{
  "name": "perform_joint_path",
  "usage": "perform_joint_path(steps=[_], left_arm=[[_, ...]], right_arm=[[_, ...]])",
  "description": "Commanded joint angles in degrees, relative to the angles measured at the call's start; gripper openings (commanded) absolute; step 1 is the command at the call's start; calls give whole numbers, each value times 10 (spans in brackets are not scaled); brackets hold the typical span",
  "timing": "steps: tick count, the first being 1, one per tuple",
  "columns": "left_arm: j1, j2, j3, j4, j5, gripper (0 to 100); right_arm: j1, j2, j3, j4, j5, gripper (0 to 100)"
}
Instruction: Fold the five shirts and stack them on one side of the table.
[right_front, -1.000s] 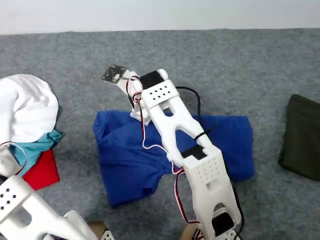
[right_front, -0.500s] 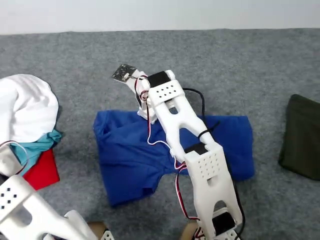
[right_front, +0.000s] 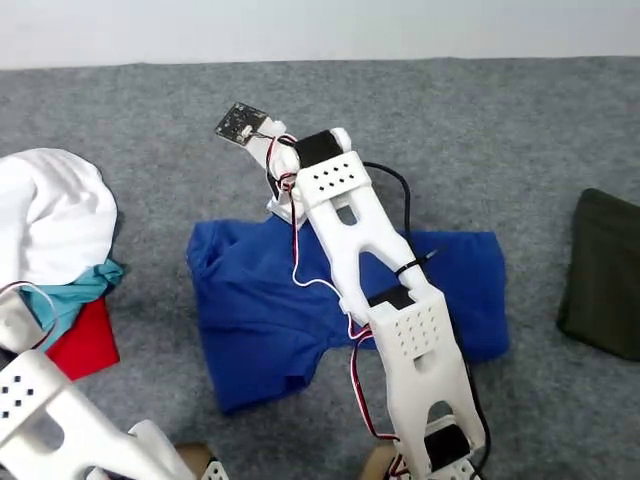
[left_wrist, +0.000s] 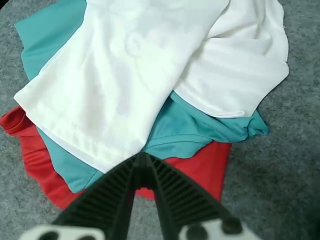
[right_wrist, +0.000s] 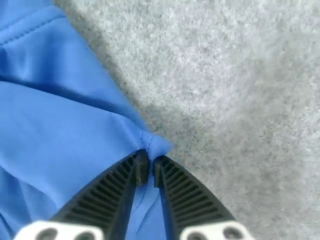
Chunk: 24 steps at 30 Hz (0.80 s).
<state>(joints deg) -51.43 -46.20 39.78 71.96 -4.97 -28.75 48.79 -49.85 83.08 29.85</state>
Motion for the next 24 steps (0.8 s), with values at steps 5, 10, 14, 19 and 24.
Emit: perform_joint_path(steps=[5,10,14,19,24], left_arm=[[2,-10,-3,-9,-1,3],[3,-10,-3,-9,-1,3],[15,-9,-3,-9,-4,3],[91,-9,-3,4,-5,5],[167,-4,-1,15,-40,13]], right_arm=[[21,15,-31,-29,7,9],[29,15,-31,-28,7,9],[31,14,-31,-25,7,9],[19,11,-31,3,7,12],[18,-15,-31,40,4,78]])
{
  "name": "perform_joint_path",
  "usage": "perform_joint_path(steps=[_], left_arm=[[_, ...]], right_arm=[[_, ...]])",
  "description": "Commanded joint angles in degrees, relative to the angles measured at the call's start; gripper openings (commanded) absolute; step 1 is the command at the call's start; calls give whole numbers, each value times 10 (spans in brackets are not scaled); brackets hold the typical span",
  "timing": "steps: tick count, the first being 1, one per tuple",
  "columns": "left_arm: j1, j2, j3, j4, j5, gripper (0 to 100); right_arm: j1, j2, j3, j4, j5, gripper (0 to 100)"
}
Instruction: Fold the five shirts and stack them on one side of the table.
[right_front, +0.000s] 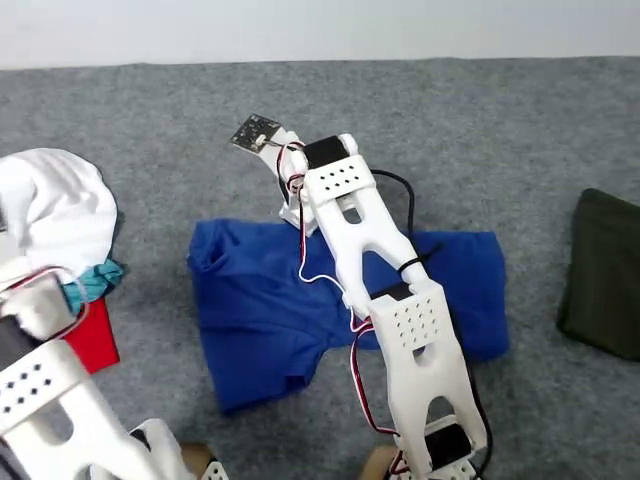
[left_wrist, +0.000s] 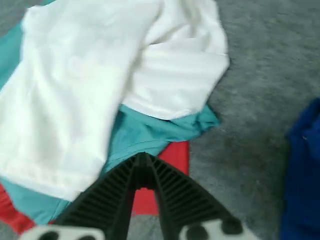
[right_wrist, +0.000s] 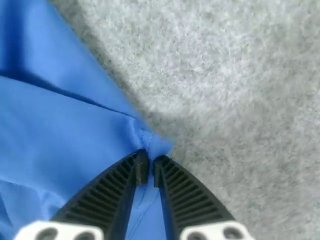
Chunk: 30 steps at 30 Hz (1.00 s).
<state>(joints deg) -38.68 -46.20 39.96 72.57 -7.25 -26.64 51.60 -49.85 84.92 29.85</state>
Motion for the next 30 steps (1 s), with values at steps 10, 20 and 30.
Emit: perform_joint_path(steps=[10,20,30], left_arm=[[184,-4,31,-25,-69,148],[293,90,57,-120,-73,148],[343,280,-87,-49,-112,148]], right_arm=[[-6,-157,-31,142,4,305],[28,-356,83,180,4,278],[119,-637,400,179,-100,277]])
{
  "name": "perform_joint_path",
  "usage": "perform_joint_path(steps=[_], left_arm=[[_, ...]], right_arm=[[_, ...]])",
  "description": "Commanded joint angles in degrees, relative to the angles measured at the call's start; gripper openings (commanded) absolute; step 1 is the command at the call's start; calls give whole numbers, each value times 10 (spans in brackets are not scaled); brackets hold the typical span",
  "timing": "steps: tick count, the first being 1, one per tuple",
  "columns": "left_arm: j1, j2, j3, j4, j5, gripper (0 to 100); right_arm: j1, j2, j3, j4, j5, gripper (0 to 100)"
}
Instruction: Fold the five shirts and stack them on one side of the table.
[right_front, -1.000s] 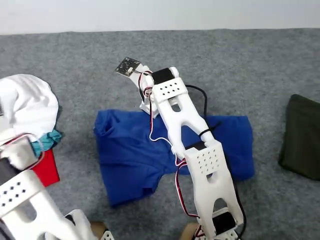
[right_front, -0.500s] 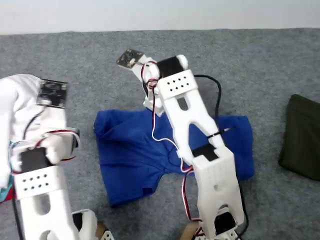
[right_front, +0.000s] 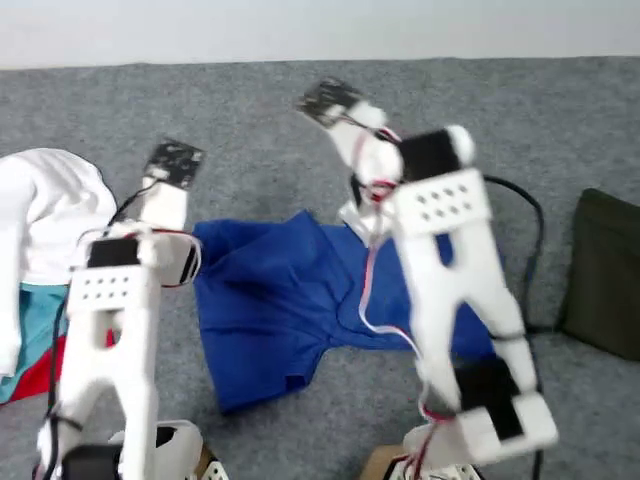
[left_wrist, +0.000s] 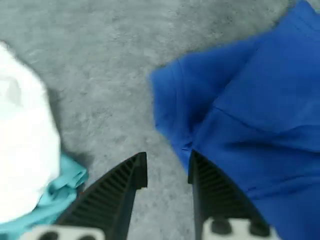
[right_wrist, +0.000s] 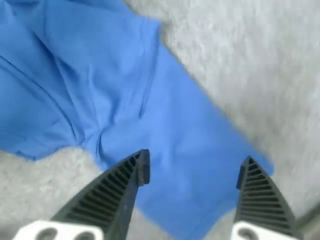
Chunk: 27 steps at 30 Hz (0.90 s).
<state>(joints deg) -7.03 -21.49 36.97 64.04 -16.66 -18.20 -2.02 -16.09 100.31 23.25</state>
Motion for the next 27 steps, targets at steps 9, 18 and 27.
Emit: perform_joint_path(steps=[9,18,27], left_arm=[[43,188,-167,73,-95,148],[43,310,-253,107,-142,148],[43,356,-278,103,-149,145]], right_arm=[[166,-327,303,22,-59,277],[222,-503,458,22,-58,277],[225,-554,484,22,-58,277]])
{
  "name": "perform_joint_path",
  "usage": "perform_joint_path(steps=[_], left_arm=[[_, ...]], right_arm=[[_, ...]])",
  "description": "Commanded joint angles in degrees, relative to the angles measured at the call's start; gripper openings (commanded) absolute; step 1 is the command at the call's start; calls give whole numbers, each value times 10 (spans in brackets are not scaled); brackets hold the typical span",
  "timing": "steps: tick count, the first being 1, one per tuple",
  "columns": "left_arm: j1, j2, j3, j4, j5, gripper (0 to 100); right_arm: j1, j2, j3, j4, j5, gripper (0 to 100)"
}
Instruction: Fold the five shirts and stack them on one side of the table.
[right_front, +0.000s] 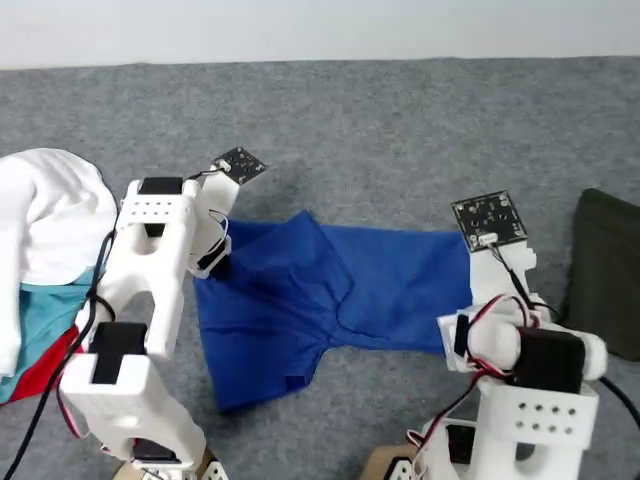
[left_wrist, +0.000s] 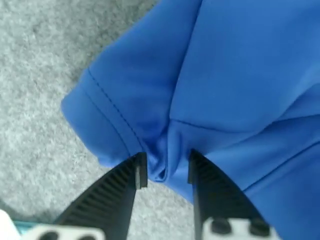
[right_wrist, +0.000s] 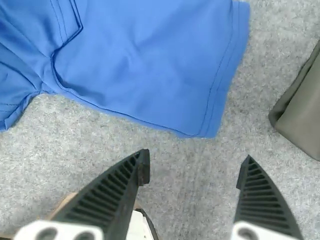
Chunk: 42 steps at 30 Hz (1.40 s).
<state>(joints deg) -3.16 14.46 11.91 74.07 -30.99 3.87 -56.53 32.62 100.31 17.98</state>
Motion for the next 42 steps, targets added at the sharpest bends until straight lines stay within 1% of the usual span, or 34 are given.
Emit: perform_joint_path(steps=[1,6,10,13,14,17,21,27,34,38,42], left_arm=[[4,0,-31,2,-6,145],[4,27,-36,-10,-6,137],[4,36,-34,-4,-6,76],[5,32,-36,21,-7,21],[5,32,-36,30,-14,3],[2,32,-36,70,-58,2],[-1,32,-36,127,-98,2],[-31,32,-36,188,-184,2],[-80,36,-47,194,-246,2],[-79,37,-53,185,-255,2],[-78,39,-48,156,-256,2]], right_arm=[[4,-9,-4,22,-5,277],[4,-12,-4,22,-5,277],[4,-13,-4,22,-5,277],[4,-11,-4,22,-5,277],[4,-11,-4,22,-5,277],[4,-10,-4,22,-5,277],[4,-8,-4,22,-5,277],[4,-8,-4,22,-5,277],[3,-8,-4,22,-5,277],[1,-8,-4,22,-5,277],[1,-8,-3,22,-5,277]])
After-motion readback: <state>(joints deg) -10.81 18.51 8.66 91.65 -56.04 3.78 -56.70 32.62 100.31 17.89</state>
